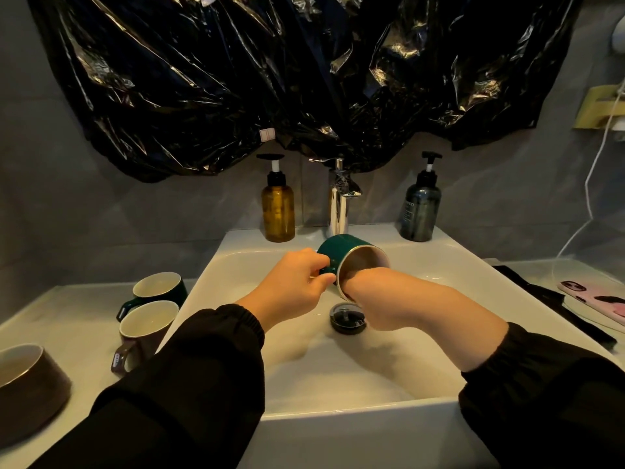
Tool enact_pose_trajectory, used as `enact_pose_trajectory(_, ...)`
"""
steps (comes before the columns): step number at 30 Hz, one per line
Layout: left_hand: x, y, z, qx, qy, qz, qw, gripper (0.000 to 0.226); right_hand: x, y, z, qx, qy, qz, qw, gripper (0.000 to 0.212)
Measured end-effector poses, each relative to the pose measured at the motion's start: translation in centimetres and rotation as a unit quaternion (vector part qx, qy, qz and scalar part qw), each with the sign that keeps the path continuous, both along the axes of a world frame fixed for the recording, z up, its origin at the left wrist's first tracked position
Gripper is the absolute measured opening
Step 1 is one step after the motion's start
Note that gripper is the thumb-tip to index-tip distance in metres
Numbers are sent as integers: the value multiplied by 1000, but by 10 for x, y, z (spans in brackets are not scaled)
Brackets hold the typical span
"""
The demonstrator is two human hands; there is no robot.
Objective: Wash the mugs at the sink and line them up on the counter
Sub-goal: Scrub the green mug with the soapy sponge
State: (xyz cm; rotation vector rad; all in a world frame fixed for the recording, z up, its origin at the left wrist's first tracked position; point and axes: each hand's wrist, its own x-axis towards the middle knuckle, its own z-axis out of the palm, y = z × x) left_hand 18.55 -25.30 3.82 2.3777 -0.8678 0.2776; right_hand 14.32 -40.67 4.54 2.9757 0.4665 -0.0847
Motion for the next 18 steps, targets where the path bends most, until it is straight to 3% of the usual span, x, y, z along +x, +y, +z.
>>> enact_pose_trajectory(7,5,4,-2,-23,70,26,997,18,-2,-17,1,31,-5,45,998,29)
enact_pose_trajectory(10,10,9,0,-56,119,32,991,25,-9,-31,9,96,-101,75,987,28)
enact_pose_trajectory(12,12,11,1,-92,162,24,982,30,-10,-31,13,43,-232,128,963,30)
enact_pose_trajectory(14,10,10,3,-104,183,11,977,32,-5,-25,14,-37,-293,196,935,34)
enact_pose_trajectory(18,5,8,6,-90,211,-17,973,33,10,-17,12,-171,-232,275,917,31)
